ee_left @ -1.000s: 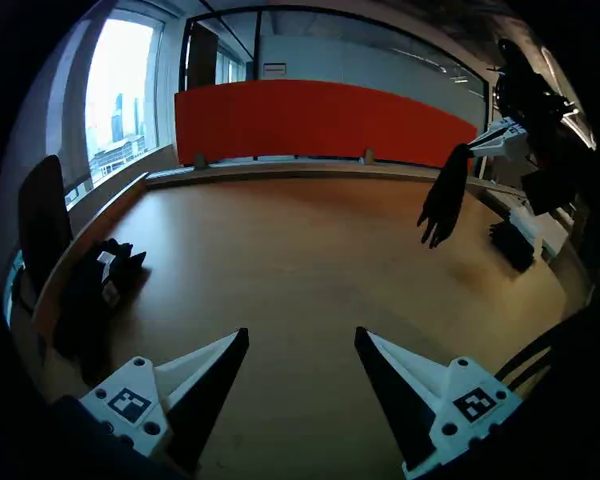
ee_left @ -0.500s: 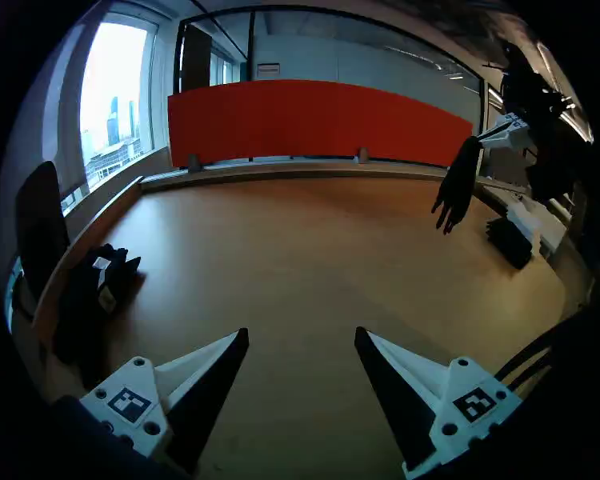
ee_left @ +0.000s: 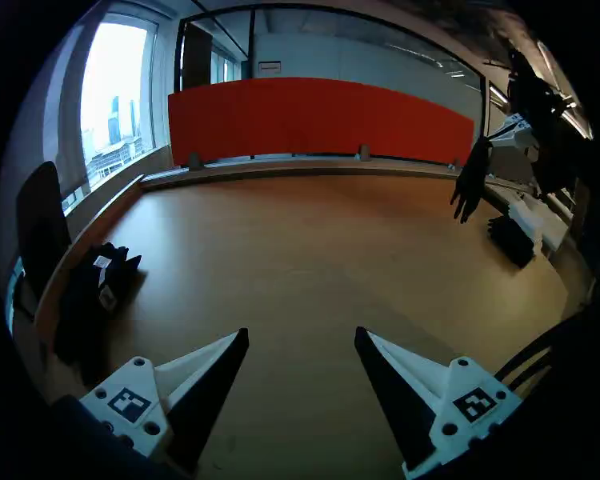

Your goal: Fold towel

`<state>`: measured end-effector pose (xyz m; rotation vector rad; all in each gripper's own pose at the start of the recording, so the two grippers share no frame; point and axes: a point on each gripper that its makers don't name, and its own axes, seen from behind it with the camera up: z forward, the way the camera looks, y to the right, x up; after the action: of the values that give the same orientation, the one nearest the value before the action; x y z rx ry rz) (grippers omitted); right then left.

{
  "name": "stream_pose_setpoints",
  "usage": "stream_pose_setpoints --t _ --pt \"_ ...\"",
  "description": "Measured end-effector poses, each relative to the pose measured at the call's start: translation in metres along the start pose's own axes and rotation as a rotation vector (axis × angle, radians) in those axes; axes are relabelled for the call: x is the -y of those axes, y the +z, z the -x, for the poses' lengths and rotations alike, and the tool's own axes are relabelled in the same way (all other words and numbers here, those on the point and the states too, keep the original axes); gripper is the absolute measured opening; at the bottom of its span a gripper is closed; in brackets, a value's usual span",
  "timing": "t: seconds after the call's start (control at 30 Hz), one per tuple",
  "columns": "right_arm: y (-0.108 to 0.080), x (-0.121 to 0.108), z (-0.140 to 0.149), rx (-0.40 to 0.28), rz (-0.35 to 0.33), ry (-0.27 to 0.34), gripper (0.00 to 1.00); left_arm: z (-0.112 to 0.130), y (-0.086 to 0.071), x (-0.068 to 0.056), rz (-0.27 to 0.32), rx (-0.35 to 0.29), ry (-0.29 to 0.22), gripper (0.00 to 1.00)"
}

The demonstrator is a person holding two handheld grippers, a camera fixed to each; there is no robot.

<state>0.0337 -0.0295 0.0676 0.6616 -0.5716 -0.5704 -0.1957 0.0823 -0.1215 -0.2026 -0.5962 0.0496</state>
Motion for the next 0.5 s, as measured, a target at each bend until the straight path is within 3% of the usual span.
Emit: stream_pose_setpoints --t 0.5 --pt "-0.012 -0.046 0.045 0.077 0.041 -0.002 0.05 0.001 0.001 0.004 -0.014 0.017 0.004 0.99"
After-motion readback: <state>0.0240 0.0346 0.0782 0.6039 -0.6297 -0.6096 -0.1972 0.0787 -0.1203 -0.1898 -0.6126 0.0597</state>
